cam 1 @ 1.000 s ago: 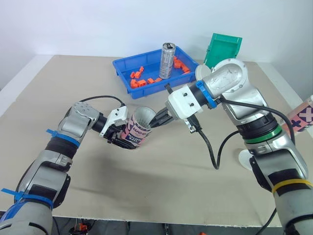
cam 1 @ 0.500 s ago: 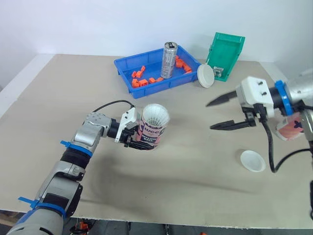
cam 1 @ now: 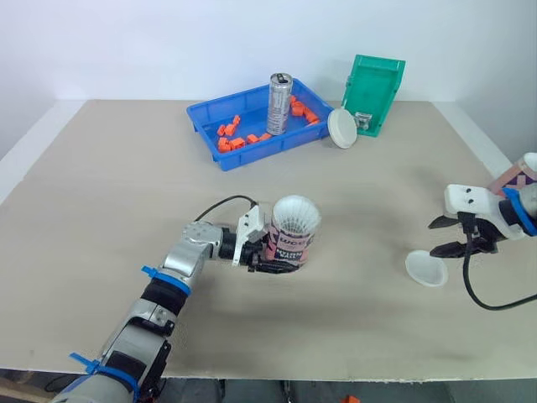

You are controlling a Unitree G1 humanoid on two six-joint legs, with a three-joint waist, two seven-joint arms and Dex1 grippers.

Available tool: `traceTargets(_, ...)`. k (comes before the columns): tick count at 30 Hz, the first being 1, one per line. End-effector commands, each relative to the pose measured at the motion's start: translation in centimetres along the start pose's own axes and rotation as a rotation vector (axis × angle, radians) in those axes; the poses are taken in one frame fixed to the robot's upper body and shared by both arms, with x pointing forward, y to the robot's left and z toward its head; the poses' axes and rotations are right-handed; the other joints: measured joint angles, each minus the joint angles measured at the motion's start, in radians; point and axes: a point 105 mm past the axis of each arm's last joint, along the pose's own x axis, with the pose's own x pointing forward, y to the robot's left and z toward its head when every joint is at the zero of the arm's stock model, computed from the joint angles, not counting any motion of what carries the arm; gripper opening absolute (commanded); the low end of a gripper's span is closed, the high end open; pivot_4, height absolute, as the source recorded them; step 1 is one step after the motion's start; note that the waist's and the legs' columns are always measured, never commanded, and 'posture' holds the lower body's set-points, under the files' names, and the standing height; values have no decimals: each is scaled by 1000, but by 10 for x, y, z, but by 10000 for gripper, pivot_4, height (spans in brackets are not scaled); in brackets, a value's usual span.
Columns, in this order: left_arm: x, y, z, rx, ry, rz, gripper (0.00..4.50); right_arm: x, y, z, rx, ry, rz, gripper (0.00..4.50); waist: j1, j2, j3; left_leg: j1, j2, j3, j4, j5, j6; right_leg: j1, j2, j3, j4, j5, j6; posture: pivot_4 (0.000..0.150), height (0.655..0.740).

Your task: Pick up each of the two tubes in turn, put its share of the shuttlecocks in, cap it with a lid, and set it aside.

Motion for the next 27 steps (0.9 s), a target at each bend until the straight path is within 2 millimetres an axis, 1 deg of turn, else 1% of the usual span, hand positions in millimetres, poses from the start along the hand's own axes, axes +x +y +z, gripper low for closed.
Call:
traceTargets(1, 1, -2, -10, -6, 36, -4, 28960, -1, -1, 4, -7, -9, 32, 33255, -2, 0, 0, 1, 0, 1, 0, 0, 0, 1, 0, 1, 0, 0, 0, 1500, 7400)
traceTargets(5, 0, -2, -14, -15, 46, 2, 28960, 6, 1, 3, 7, -8, 56, 33255, -4, 0, 0, 2, -1, 3, 0, 0, 0, 1, 0, 4, 0, 0, 2, 1500, 7400)
traceTargets(11, 0, -2, -17, -31, 55, 2, 28960, 16, 9, -6, 24, 23, 101, 33255, -4, 0, 0, 2, 0, 4, 0, 0, 0, 1, 0, 4, 0, 1, 2, 1500, 7400)
traceTargets(14, 0, -3, -19, -46, 66, -4, 28960, 18, 12, -5, 18, 19, 116, 26441, -5, 1, 0, 3, 0, 4, 0, 0, 0, 1, 0, 5, 0, 1, 2, 1500, 7400)
traceTargets(15, 0, -3, -19, -48, 69, -5, 28960, 19, 13, -5, 12, 21, 121, 19379, -5, 1, 0, 3, 0, 5, 0, 0, 0, 1, 0, 5, 0, 1, 2, 1500, 7400)
traceTargets(16, -1, -3, -19, -48, 70, -5, 28960, 20, 13, -2, 3, 18, 126, 15919, -5, 1, 0, 3, 0, 5, 0, 0, 0, 1, 0, 6, 0, 1, 2, 1500, 7400)
traceTargets(17, -1, -3, -19, -47, 71, -4, 28960, 21, 14, 0, -6, 15, 129, 10006, -5, 1, -1, 3, 0, 5, 0, 0, 0, 1, 0, 6, 0, 1, 3, 1500, 7400)
traceTargets(18, -2, -2, -19, -48, 72, -2, 28960, 21, 14, 3, -14, 8, 130, 7404, -5, 1, -1, 3, 0, 5, 0, 0, 0, 1, 0, 6, 0, 1, 3, 1500, 7400)
traceTargets(19, -2, -1, -19, -48, 73, -1, 28960, 21, 14, 6, -23, -1, 130, 5863, -5, 1, -1, 3, 0, 5, 0, 0, 0, 1, 0, 6, 0, 1, 3, 1500, 7400)
traceTargets(20, -2, -1, -18, -47, 73, 1, 28960, 21, 13, 9, -30, -8, 129, 2326, -5, 1, -1, 3, 0, 5, 0, 0, 0, 2, 0, 6, 0, 1, 3, 1500, 7400)
traceTargets(22, -2, 1, -18, -46, 73, 5, 28960, 17, 12, 18, -60, -31, 114, 389, -5, 1, 0, 3, 0, 5, 0, 0, 0, 2, 0, 6, 0, 1, 3, 1500, 7400)
traceTargets(26, -2, -1, -20, -56, 83, -6, 28960, 5, 3, 46, -128, -104, 57, 389, -5, 1, 0, 3, 0, 5, 0, 0, 0, 2, 0, 6, 0, 1, 3, 1500, 7400)
traceTargets(27, -2, -1, -20, -57, 87, -8, 28960, -1, 0, 57, -160, -130, 31, 389, -5, 1, -1, 3, 0, 5, 0, 0, 0, 2, 0, 6, 0, 1, 3, 1500, 7400)
